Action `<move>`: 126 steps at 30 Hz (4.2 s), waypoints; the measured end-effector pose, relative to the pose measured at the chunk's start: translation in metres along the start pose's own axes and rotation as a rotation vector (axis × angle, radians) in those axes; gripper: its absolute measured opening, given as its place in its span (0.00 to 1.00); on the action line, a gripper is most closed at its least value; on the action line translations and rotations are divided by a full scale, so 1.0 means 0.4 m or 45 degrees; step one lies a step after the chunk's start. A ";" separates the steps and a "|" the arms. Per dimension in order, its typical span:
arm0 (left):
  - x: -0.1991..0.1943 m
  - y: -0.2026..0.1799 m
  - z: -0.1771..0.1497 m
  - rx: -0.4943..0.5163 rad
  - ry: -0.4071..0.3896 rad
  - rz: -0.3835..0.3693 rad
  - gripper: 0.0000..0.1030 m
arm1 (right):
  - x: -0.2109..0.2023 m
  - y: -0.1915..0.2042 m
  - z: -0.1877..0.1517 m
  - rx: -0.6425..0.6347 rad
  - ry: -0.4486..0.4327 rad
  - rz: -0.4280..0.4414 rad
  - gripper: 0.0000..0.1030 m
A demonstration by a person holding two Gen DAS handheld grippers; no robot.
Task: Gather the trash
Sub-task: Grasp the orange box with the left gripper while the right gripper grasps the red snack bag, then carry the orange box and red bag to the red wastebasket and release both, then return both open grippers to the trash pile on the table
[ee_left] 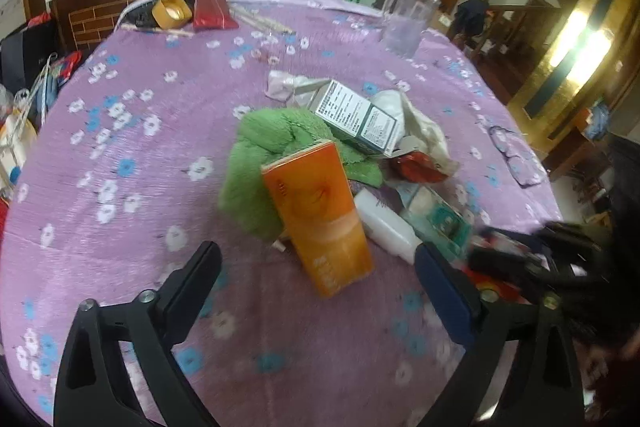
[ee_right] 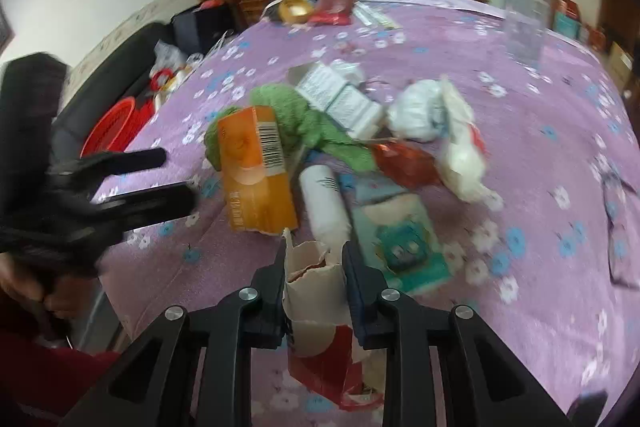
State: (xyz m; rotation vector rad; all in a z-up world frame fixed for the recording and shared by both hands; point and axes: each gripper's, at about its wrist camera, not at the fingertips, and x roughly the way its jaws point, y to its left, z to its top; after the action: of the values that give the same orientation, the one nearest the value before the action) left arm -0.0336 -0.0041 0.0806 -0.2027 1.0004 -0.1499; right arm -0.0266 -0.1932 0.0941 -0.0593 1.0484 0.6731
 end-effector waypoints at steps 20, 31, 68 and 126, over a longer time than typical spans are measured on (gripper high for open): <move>0.012 -0.048 -0.009 0.063 -0.048 0.046 0.43 | -0.114 -0.029 -0.043 0.157 -0.113 -0.010 0.26; -0.140 0.056 -0.039 0.028 -0.167 0.127 0.43 | -0.053 0.096 0.031 0.097 -0.108 0.090 0.26; -0.520 0.940 -0.137 -0.583 -0.392 0.565 0.44 | 0.436 1.034 0.511 -0.216 0.038 0.470 0.26; -0.269 0.110 -0.128 -0.025 -0.158 0.165 0.68 | 0.102 -0.149 0.011 0.378 0.064 -0.109 0.59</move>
State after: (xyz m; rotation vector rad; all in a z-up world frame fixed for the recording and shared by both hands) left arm -0.1328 0.0570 0.1313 -0.1623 0.8887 -0.0089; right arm 0.0219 -0.2197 0.0474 0.1364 1.1780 0.4353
